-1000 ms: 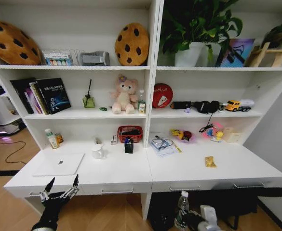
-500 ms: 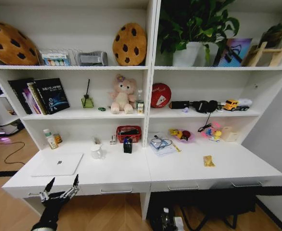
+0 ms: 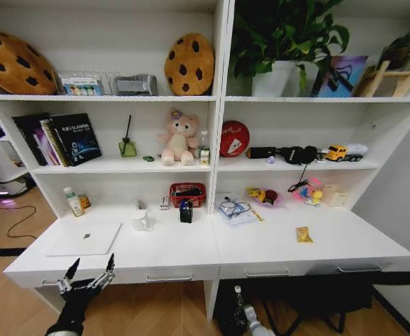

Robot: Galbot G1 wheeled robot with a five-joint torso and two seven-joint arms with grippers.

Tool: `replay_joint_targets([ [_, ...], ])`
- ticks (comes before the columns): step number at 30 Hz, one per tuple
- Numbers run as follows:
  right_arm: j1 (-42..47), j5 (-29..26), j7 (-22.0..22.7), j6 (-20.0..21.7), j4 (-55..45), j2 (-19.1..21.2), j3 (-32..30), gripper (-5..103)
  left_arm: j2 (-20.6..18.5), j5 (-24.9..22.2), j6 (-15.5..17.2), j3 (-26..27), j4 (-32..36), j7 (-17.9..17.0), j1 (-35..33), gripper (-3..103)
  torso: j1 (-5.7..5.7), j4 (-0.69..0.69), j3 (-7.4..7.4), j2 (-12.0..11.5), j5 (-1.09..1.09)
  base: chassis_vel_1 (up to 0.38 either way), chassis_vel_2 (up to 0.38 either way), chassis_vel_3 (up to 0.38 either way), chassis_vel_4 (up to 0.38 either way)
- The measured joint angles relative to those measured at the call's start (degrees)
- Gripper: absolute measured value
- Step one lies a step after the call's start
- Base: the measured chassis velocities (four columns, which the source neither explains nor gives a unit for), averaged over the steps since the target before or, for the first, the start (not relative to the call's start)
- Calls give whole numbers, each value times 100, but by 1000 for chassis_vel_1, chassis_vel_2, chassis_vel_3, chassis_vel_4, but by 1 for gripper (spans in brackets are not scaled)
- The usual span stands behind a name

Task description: Organize the objects on the table.

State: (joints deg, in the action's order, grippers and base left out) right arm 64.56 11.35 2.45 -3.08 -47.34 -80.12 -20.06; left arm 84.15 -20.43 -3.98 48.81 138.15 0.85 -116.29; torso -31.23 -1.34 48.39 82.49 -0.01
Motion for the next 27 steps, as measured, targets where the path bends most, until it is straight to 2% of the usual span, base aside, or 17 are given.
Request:
replay_joint_targets([
  [3, -257, 115, 110, -152, 342, -3, -3, 36, 0, 0, 0, 0, 0, 0, 0, 100, 0, 1, 0, 0, 0, 0, 0, 0, 0],
  [4, -257, 115, 110, -152, 342, -3, -3, 36, 0, 0, 0, 0, 0, 0, 0, 100, 0, 1, 0, 0, 0, 0, 0, 0, 0],
  [6, -287, 119, 124, -156, 402, -20, 0, 46, 0, 0, 0, 0, 0, 0, 0, 100, 0, -1, 0, 0, 1, 0, 0, 0, 0],
  [7, -287, 119, 124, -156, 402, -20, 0, 46, 0, 0, 0, 0, 0, 0, 0, 100, 0, -1, 0, 0, 1, 0, 0, 0, 0],
  [9, -297, 93, 134, -143, 437, -51, 0, 57, 0, 0, 0, 0, 0, 0, 0, 100, 1, -1, 0, 0, 1, 0, 0, 0, 0],
  [10, -297, 93, 134, -143, 437, -51, 0, 57, 0, 0, 0, 0, 0, 0, 0, 100, 1, -1, 0, 0, 1, 0, 0, 0, 0],
  [13, -300, 74, 164, -114, 451, -91, -3, 74, 0, 0, 0, 0, 0, 0, 0, 100, 1, 0, -1, 0, 1, 0, 0, 0, 0],
  [15, -311, 77, 176, -123, 463, -94, 0, 74, 0, 0, 0, 0, 0, 0, 0, 100, 1, 0, 0, 0, 1, 0, 0, 0, 0],
  [16, -313, 68, 187, -141, 461, -95, 1, 79, 0, 0, 0, 0, 0, 0, 0, 100, 1, 0, -1, 0, 0, 0, 0, 0, 0],
  [18, -301, 45, 190, -123, 437, -97, 1, 79, 0, 0, 0, 0, 0, 0, 0, 100, 1, 0, -1, 0, 1, 0, 0, 0, 0],
  [19, -264, -16, 190, -67, 369, -97, 2, 89, 0, 0, 0, 0, 0, 0, 0, 100, 1, 0, -1, 0, 1, 0, 0, 0, 0],
  [20, -242, -46, 190, -44, 336, -93, 6, 95, 0, 0, 0, 0, 0, 0, 0, 100, 1, 0, -1, 0, 1, 0, 0, 0, 0],
  [23, -31, -193, 155, 149, 54, -37, 36, 99, 0, 0, 0, 0, 0, 0, 0, 100, 1, 2, -1, 0, 1, 0, 0, 0, 0],
  [25, 368, -763, 43, 677, -523, 105, 140, 99, 0, 0, 0, 0, 0, 0, 0, 100, 1, 1, -1, 0, 0, 0, 0, 0, 0],
  [26, 731, -1145, 15, 1076, -973, 206, 187, 100, 0, 0, 0, 0, 0, -3, 0, 100, 1, 1, -1, 1, 1, 0, 0, 0, 0],
  [27, 731, -1145, 15, 1076, -973, 206, 187, 100, 0, 0, 0, 0, 0, -3, 0, 100, 1, 1, -1, 1, 1, 0, 0, 0, 0],
])
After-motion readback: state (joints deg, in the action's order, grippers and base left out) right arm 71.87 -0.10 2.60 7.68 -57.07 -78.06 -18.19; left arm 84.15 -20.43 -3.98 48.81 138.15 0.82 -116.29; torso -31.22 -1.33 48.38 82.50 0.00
